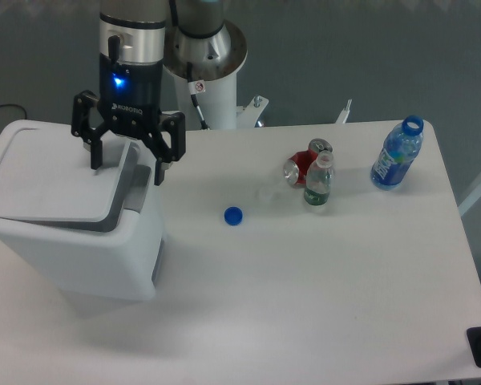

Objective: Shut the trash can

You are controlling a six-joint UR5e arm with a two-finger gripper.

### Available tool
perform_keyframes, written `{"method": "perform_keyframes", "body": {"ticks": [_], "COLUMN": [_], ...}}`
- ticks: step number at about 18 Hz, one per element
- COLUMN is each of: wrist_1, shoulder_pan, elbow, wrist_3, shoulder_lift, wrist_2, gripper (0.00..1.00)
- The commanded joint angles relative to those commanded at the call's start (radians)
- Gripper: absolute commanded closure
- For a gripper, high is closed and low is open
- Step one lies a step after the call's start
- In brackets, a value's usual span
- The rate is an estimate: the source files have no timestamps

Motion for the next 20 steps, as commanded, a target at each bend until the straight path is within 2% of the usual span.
{"method": "perform_keyframes", "body": {"ticks": [20], "wrist_1": [0.003], "shoulder_pan": [-0.003], "elbow": [0.006], "wrist_3": [0.002], "shoulder_lift": [-0.035], "wrist_2": [0.025], "gripper": [0.0]}}
